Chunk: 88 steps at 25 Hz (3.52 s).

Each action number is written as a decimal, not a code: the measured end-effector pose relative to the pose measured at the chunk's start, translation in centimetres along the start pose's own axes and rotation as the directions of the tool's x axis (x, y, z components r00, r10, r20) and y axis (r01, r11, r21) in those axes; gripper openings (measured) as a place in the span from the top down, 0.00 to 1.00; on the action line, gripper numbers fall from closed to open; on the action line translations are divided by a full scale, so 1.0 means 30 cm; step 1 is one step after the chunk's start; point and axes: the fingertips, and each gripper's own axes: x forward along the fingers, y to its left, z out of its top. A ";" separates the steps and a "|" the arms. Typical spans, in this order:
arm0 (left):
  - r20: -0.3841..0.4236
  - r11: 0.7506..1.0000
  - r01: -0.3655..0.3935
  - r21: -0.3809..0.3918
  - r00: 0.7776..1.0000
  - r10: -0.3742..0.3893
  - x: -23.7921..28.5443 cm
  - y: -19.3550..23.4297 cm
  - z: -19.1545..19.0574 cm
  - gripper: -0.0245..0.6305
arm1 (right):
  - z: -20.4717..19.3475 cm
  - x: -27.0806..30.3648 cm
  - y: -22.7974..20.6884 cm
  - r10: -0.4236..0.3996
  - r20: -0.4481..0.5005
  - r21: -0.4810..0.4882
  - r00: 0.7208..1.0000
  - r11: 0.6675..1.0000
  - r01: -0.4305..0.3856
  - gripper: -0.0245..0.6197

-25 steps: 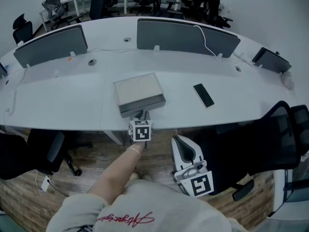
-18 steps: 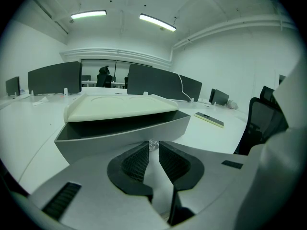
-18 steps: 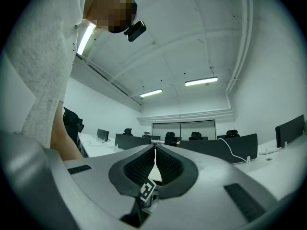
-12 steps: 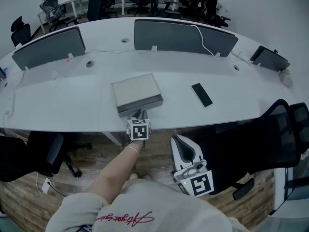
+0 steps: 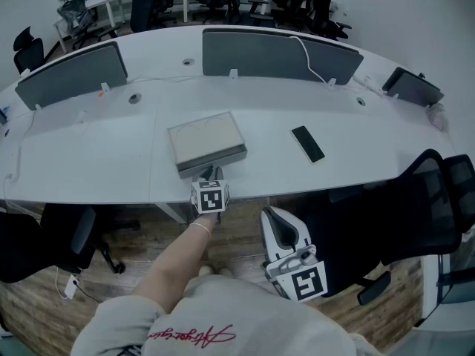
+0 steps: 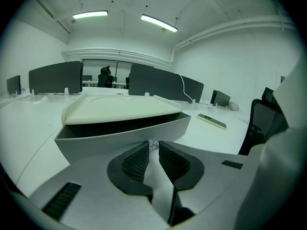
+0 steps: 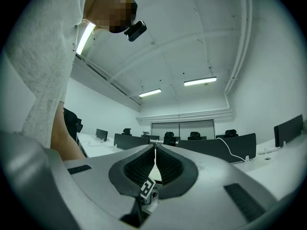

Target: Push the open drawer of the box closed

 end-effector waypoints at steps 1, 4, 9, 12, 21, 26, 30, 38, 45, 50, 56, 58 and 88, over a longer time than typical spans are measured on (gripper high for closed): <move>-0.008 1.000 -0.002 -0.009 1.000 0.002 -0.002 -0.001 -0.002 0.85 | 0.000 0.000 -0.001 -0.001 0.000 0.001 1.000 1.000 0.001 0.93; -0.023 1.000 -0.005 -0.023 1.000 0.005 -0.003 0.000 -0.004 0.85 | 0.002 -0.003 -0.006 -0.005 0.001 0.001 1.000 1.000 0.005 0.93; -0.023 1.000 -0.008 -0.028 1.000 0.007 0.003 0.005 0.001 0.85 | 0.000 -0.005 -0.017 -0.016 -0.002 -0.002 1.000 1.000 0.016 0.93; -0.022 1.000 -0.010 -0.025 1.000 0.009 0.005 0.009 0.003 0.85 | 0.001 -0.004 -0.017 -0.018 0.000 0.000 1.000 1.000 0.018 0.93; -0.019 1.000 -0.003 -0.012 1.000 0.003 0.017 0.011 0.005 0.85 | 0.003 0.002 -0.013 -0.017 0.004 0.002 1.000 1.000 0.017 0.93; -0.007 1.000 -0.003 0.001 1.000 0.003 0.024 0.018 0.012 0.85 | 0.004 0.008 -0.010 -0.017 0.003 -0.002 1.000 1.000 0.017 0.93; -0.009 1.000 -0.003 0.001 1.000 0.003 0.029 0.022 0.015 0.85 | 0.007 0.010 -0.011 -0.018 0.003 -0.001 1.000 1.000 0.018 0.93; -0.019 1.000 -0.005 0.004 1.000 0.005 0.034 0.027 0.016 0.85 | 0.008 0.011 -0.011 -0.021 0.002 -0.002 1.000 1.000 0.021 0.93; -0.028 1.000 0.002 -0.016 1.000 -0.002 0.033 0.025 0.018 0.85 | 0.007 0.015 -0.009 -0.023 0.000 -0.003 1.000 1.000 0.023 0.93; -0.020 1.000 0.003 -0.015 1.000 -0.003 0.037 0.027 0.027 0.85 | 0.005 0.016 -0.015 -0.027 0.001 -0.004 1.000 1.000 0.027 0.93; -0.026 1.000 -0.001 -0.010 1.000 0.001 0.040 0.033 0.027 0.85 | 0.009 0.017 -0.018 -0.033 0.000 -0.007 0.999 0.999 0.033 0.93; -0.018 1.000 0.001 -0.005 1.000 -0.001 0.044 0.035 0.032 0.85 | 0.008 0.019 -0.019 -0.035 0.001 -0.007 0.999 0.999 0.035 0.93; 0.131 0.995 0.095 0.017 0.987 -0.096 -0.149 0.049 0.061 0.85 | 0.019 0.044 0.027 -0.006 0.031 0.059 0.999 0.998 0.004 0.93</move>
